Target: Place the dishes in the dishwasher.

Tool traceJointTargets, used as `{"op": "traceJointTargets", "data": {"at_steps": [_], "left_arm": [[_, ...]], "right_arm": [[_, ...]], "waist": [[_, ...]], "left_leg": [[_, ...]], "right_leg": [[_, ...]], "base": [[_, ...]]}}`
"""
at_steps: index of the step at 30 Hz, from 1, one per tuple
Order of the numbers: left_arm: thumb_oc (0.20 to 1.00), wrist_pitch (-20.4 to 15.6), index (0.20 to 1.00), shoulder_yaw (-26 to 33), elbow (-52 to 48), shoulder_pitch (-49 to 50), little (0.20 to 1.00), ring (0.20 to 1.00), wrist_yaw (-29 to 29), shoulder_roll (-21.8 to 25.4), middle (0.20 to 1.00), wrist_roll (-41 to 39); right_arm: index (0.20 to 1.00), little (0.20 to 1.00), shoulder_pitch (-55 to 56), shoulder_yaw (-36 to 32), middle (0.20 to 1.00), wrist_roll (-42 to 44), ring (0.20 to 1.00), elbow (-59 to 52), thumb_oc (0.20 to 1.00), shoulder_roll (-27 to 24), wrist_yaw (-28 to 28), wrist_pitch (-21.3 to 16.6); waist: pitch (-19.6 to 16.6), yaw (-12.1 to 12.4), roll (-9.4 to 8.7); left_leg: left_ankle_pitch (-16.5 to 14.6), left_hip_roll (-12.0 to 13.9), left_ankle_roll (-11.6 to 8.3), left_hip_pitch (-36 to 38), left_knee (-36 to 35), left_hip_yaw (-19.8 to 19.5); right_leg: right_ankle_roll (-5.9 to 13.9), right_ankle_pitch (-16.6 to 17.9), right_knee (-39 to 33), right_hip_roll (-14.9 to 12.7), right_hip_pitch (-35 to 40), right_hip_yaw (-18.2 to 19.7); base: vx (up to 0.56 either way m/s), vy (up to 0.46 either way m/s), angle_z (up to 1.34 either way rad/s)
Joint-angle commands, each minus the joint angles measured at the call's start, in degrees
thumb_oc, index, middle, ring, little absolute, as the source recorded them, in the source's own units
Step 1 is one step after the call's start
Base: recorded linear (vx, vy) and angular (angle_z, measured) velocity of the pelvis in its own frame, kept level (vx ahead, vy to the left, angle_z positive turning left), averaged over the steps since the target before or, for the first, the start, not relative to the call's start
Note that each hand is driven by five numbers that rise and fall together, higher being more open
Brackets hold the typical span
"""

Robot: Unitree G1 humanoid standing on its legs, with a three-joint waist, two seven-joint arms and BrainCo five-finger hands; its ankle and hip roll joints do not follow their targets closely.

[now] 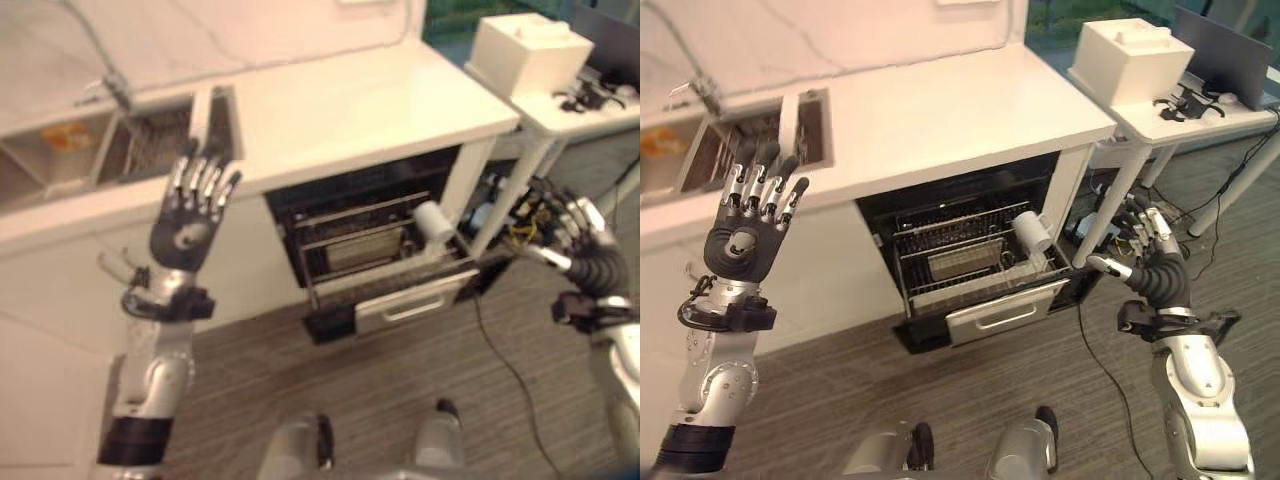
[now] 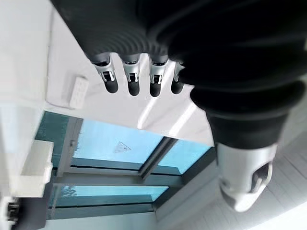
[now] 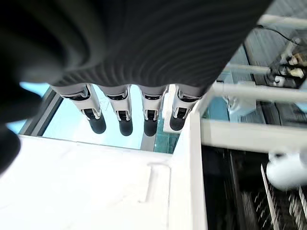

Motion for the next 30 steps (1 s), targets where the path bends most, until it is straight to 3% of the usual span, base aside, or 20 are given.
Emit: {"op": "traceJointTargets", "data": {"at_steps": [1, 3, 5, 6, 7, 10, 13, 18, 20, 21, 24, 28, 30], "left_arm": [[1.000, -1.74, 1.000, 2.75, -9.52, 0.76, 1.000, 1.000, 0.58, 1.57, 1.000, 0.10], [1.000, -0.86, 1.000, 2.38, -9.70, 0.87, 1.000, 1.000, 3.28, 1.47, 1.000, 2.42], [1.000, -0.22, 1.000, 0.58, -8.70, 0.22, 1.000, 1.000, 2.10, 1.00, 1.000, 3.08], [1.000, -0.13, 1.000, -0.24, -8.47, -0.05, 1.000, 1.000, 1.33, 0.69, 1.000, 3.30], [1.000, 0.14, 1.000, -2.78, -7.94, -1.17, 1.000, 1.000, -0.13, -0.64, 1.000, 3.78], [1.000, -0.47, 1.000, -3.90, -6.75, -2.46, 1.000, 1.000, -0.36, -1.21, 1.000, 4.53], [1.000, 0.23, 1.000, -3.76, -6.39, -2.47, 1.000, 1.000, -1.38, -1.39, 1.000, 2.29], [1.000, 2.01, 1.000, -4.58, -7.02, -2.59, 1.000, 1.000, -2.63, -1.60, 1.000, 1.14], [1.000, 2.43, 1.000, -5.28, -7.58, -3.15, 1.000, 1.000, -2.51, -1.92, 1.000, 1.42], [1.000, 2.12, 1.000, -5.83, -7.51, -3.60, 1.000, 1.000, -2.00, -1.66, 1.000, 1.25], [1.000, 0.30, 1.000, -5.76, -7.42, -3.05, 1.000, 1.000, -0.96, -1.34, 1.000, 0.60], [1.000, -2.33, 1.000, -5.61, -6.75, -2.31, 1.000, 1.000, -1.90, -1.84, 1.000, -0.39], [1.000, -3.51, 1.000, -4.44, -6.80, -1.33, 1.000, 1.000, -2.75, -1.81, 1.000, -2.48]], "right_arm": [[1.000, 1.000, -6.05, 0.46, 1.000, -3.87, 1.000, 1.49, 1.000, -3.21, -3.43, -4.21], [1.000, 1.000, -5.41, 1.17, 1.000, -3.75, 1.000, 0.76, 1.000, -4.00, -3.63, -3.86], [1.000, 1.000, -2.99, -0.09, 1.000, -0.92, 1.000, 0.25, 1.000, -5.49, -4.50, -4.46], [1.000, 1.000, -2.10, -0.64, 1.000, -0.48, 1.000, 0.42, 1.000, -5.39, -4.56, -5.04], [1.000, 1.000, -0.03, -1.59, 1.000, -1.05, 1.000, 0.85, 1.000, -4.43, -4.48, -6.15], [1.000, 1.000, 0.77, -1.76, 1.000, -3.14, 1.000, 1.79, 1.000, -3.72, -3.78, -6.50], [1.000, 1.000, -0.43, -1.91, 1.000, -2.59, 1.000, 2.57, 1.000, -4.11, -4.57, -5.48], [1.000, 1.000, -1.42, -2.08, 1.000, -3.32, 1.000, 3.75, 1.000, -4.40, -4.60, -4.08], [1.000, 1.000, -1.51, -2.14, 1.000, -4.46, 1.000, 4.05, 1.000, -4.32, -4.86, -3.76], [1.000, 1.000, -1.39, -2.06, 1.000, -4.69, 1.000, 4.38, 1.000, -4.50, -5.00, -4.08], [1.000, 1.000, -0.26, -2.44, 1.000, -4.45, 1.000, 4.02, 1.000, -5.00, -3.98, -4.57], [1.000, 1.000, -1.06, -3.27, 1.000, -4.58, 1.000, 4.80, 1.000, -6.64, -2.21, -5.34], [1.000, 1.000, -1.84, -3.04, 1.000, -4.73, 1.000, 5.43, 1.000, -7.66, -1.52, -6.07]], "waist": [[-2.00, 0.43, 0.60], [-2.36, 0.27, 0.96], [-2.72, -2.38, 0.64], [-2.85, -3.40, 0.50], [-3.60, -5.46, 0.13], [-4.30, -5.84, 0.36], [-4.18, -5.57, 0.90], [-4.09, -5.93, 1.80], [-4.06, -6.29, 1.77], [-4.32, -7.06, 1.79], [-4.77, -7.41, 1.96], [-2.81, -6.15, 3.21], [-1.57, -5.87, 3.73]], "left_leg": [[0.06, 4.01, -6.06, 8.91, -9.13, -8.54], [0.05, 3.52, -5.15, 8.77, -9.13, -8.66], [0.11, 1.49, -3.74, 8.14, -9.13, -11.41], [0.20, 0.61, -3.42, 7.95, -9.13, -12.78], [0.88, -2.35, -2.75, 7.10, -9.13, -16.26], [1.24, -4.17, -2.77, 6.86, -9.13, -17.87], [1.64, -4.60, -3.02, 7.48, -9.13, -17.63], [2.16, -4.15, -4.05, 8.82, -9.13, -13.31], [2.29, -2.64, -4.45, 8.55, -9.13, -10.80], [2.18, -0.23, -4.91, 7.86, -9.13, -8.63], [4.11, 2.67, -6.70, 4.45, -9.13, -9.92], [12.72, 10.36, -10.76, -5.16, -9.13, -11.99], [12.64, 11.08, -10.70, -4.90, -9.13, -11.69]], "right_leg": [[3.72, -10.70, 1.31, 4.77, 9.89, 0.05], [1.67, -13.20, 1.31, 9.00, 10.92, -1.02], [-1.60, -19.42, 1.31, 19.88, 11.41, 6.31], [-2.52, -20.27, 1.31, 22.75, 11.40, 9.70], [-3.75, -19.94, 1.31, 27.59, 10.86, 15.51], [-4.59, -22.49, 1.31, 27.78, 10.84, 15.58], [-4.50, -22.62, 1.31, 27.36, 11.22, 15.46], [-4.98, -23.58, 1.31, 26.37, 11.92, 14.69], [-4.97, -23.71, 1.31, 25.79, 11.93, 13.51], [-4.90, -23.98, 1.31, 25.31, 11.66, 12.42], [-4.86, -24.51, 1.31, 25.53, 11.30, 13.35], [-6.30, -26.54, 1.31, 26.00, 13.04, 12.77], [-6.23, -26.72, 1.31, 25.20, 14.15, 12.37]], "base": [[-0.05, 0.385, -1.19], [-0.04, 0.229, -0.07], [0.00, 0.033, 0.06], [0.03, -0.082, 0.42], [0.02, -0.107, 1.11], [0.01, -0.162, 1.53], [0.04, -0.216, 0.26], [0.03, -0.150, 0.19], [-0.03, -0.015, 0.17], [-0.04, 0.052, 0.19], [0.00, 0.108, 0.62], [0.07, 0.204, 0.12], [0.18, 0.341, -0.17]]}}
